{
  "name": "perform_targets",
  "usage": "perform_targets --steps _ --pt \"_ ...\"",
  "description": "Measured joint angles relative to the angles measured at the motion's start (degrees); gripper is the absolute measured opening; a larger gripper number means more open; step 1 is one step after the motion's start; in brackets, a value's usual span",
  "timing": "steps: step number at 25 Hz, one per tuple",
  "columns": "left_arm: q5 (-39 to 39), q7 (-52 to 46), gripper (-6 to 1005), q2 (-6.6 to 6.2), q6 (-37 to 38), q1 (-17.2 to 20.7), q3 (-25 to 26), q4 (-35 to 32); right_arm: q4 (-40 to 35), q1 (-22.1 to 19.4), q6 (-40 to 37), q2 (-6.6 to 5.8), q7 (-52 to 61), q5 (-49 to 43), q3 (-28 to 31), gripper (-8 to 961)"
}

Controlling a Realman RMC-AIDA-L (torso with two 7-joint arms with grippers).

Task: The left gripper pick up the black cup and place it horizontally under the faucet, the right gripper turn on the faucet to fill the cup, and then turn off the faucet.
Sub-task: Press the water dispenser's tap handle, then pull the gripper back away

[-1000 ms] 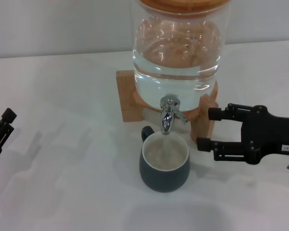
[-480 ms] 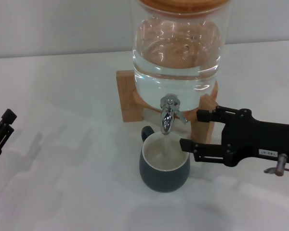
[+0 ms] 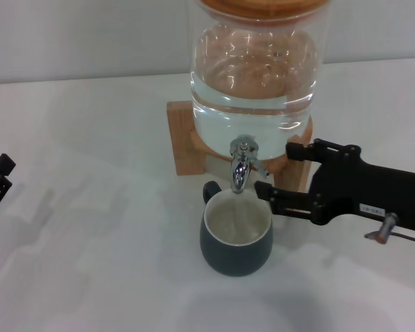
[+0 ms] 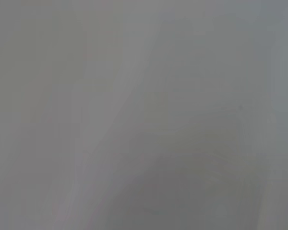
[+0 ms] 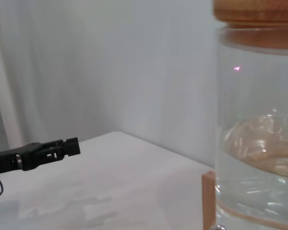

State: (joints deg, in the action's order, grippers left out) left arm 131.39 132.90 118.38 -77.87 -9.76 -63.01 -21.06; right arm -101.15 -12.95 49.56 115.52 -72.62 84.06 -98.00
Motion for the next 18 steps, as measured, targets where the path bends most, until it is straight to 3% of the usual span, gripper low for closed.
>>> perform_targets --steps 18 --pt "0.07 1.05 606 -0.61 0.03 0.02 -0.01 0.44 -2.62 -0.81 -6.63 -0.05 5.54 -5.10 -4.16 775"
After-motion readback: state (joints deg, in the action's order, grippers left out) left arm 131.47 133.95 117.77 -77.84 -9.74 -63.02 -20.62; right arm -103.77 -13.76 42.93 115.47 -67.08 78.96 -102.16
